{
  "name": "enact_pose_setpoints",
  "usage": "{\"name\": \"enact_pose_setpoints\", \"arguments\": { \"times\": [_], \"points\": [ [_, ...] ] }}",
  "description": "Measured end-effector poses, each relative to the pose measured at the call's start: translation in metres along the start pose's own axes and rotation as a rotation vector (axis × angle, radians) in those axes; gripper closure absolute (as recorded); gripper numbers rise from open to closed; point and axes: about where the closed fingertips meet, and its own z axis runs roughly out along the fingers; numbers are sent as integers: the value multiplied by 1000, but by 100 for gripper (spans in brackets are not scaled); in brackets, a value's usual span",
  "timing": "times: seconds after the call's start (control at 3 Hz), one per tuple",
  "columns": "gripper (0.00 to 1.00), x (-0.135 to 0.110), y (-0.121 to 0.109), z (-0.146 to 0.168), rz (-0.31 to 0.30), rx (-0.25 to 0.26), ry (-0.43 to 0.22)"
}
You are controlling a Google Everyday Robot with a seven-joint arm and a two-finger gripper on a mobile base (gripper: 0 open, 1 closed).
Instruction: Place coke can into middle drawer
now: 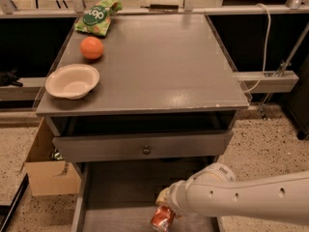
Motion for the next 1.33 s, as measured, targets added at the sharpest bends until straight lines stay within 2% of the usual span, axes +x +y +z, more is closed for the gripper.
{"name": "enact_pose_setpoints", "arguments": {
  "times": [0.33,0.67,1.33],
  "points": [
    [100,4,-5,-4,-24,17,46],
    [100,4,-5,-4,-23,16,45],
    [100,23,-7,-1,-27,-40,89]
  ]
}}
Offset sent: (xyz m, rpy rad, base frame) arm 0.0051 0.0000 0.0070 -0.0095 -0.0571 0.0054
